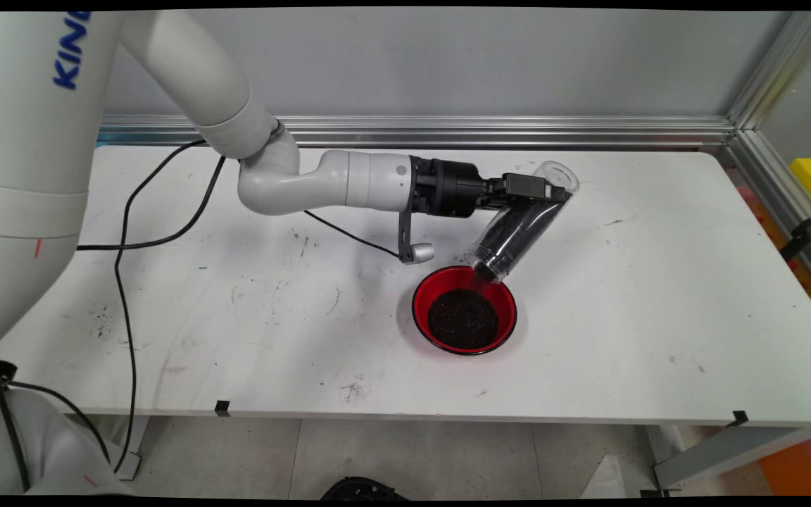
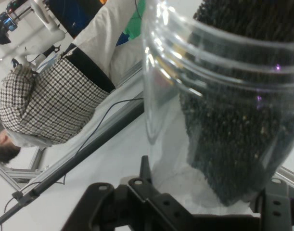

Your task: Pour the black seasoning powder in the red bowl

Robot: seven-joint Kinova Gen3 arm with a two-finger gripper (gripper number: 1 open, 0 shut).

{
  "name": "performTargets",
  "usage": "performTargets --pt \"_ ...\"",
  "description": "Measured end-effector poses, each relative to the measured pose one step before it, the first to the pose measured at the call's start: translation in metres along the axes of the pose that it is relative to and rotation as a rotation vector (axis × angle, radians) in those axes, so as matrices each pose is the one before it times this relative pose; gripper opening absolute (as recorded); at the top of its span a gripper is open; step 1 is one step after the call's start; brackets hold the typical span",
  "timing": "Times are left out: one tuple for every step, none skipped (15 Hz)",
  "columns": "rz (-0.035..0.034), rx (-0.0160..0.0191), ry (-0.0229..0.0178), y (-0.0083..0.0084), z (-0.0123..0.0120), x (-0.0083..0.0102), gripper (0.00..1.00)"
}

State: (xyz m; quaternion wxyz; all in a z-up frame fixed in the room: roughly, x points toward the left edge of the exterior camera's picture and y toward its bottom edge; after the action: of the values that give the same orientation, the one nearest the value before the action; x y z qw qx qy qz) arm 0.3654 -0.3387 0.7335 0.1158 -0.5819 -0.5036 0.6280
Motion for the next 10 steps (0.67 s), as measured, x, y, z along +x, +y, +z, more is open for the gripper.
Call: performTargets --pt "-0.00359 -0.00112 0.00045 0.00013 -0.00022 -0.00004 0.00" --pt "-0.00611 -0.00177 0.00080 0.00019 -0.00027 0.00000 0.00" --pt "-0.00841 -0.00227 0.00062 0.00019 -0.00030 -0.00018 0.00" --pt "-0.01016 -0.00281 0.00053 0.00011 -0.00031 -0.00027 0.00" --pt "-0.00962 -0.00238 0.00005 0.00011 -0.00030 -0.00031 0.00" --pt "-0.00725 -0.00204 0.00011 0.00011 -0.00013 -0.00026 0.00" --pt "-0.01146 -0.00335 0.00003 0.00018 -0.00025 -0.00042 0.00" --pt "-0.01361 -0.00344 0.00029 0.00017 -0.00017 -0.00046 0.00" --pt "-0.01741 -0.00448 0.00003 0.00010 -0.00038 -0.00073 0.00" --pt "-0.01467 -0.00380 0.00011 -0.00001 -0.00044 -0.00067 0.00"
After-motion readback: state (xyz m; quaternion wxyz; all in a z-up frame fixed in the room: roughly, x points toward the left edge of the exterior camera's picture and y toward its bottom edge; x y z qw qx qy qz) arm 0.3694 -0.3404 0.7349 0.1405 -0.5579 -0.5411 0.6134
